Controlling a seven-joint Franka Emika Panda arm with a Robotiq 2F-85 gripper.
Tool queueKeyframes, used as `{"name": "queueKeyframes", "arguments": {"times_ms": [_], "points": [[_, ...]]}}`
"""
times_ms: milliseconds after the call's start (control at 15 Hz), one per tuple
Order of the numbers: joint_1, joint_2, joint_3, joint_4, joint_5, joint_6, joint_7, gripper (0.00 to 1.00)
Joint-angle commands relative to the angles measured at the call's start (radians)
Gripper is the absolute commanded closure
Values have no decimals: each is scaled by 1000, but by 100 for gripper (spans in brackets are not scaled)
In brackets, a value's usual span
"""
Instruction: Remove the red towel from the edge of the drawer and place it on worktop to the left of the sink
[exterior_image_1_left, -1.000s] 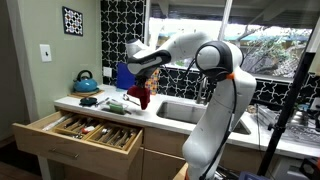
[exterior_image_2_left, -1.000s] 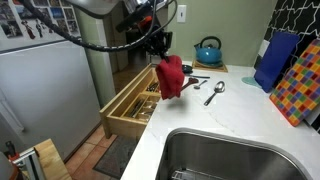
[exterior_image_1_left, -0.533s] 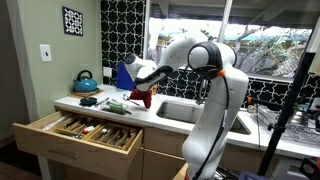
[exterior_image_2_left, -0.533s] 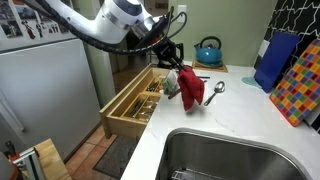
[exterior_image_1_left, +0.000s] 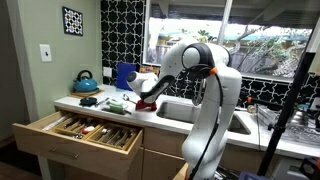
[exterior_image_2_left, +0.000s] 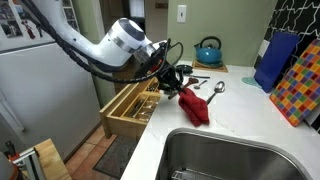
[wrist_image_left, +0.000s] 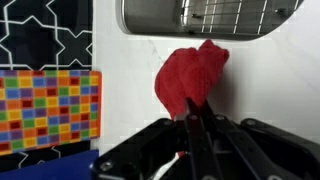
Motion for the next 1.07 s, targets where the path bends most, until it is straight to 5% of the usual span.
{"name": "queueKeyframes", "arguments": {"times_ms": [0,467,533,600,1000], "points": [[6,16,-15,-36,101,4,5,99],[12,27,-13,-49,394,29,-60,99],[12,28,-13,-49,430,30,-71,69],[13,27,-12,-46,459,21,-77,68],[17,-16,-6,15,642,-36,-129,24]]}}
